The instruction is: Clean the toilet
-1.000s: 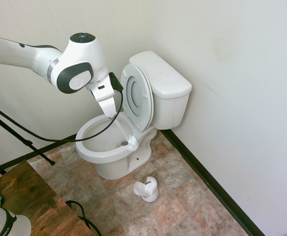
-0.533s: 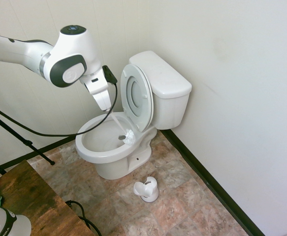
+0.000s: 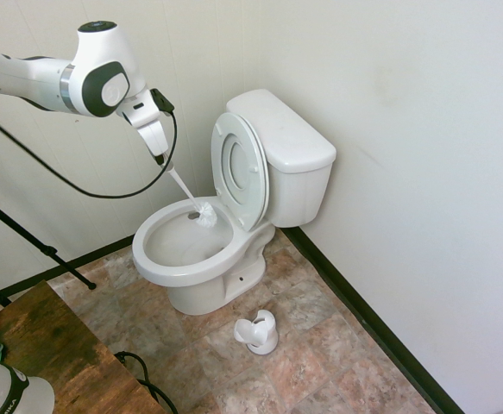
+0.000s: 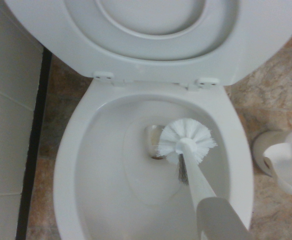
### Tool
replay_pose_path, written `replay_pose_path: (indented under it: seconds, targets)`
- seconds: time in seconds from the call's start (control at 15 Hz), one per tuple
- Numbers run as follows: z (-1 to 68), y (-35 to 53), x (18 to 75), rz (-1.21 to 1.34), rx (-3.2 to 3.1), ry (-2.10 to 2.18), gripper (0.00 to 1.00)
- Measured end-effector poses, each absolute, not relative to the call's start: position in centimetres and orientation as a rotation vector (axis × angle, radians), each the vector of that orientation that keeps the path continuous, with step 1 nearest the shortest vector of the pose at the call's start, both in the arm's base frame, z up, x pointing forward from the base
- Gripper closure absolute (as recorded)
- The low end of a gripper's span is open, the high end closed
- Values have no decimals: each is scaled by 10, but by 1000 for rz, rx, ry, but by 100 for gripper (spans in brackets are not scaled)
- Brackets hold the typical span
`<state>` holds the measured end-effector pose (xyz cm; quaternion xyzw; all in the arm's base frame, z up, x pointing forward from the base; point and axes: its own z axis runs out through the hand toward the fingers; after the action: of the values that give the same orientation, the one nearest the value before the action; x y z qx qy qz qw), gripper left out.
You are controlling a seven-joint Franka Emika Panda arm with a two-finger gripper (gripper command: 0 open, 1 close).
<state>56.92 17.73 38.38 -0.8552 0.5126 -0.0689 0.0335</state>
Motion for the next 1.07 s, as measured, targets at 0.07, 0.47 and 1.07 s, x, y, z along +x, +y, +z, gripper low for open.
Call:
replay_pose_path:
  seconds: [0.07,0.47,1.07]
  targets:
    - [364,188,585,-188,-2645,1575,100]
    - [267,212,650,-127,-2674,1621,100]
    - [205,218,704,-68,-2638,1721,100]
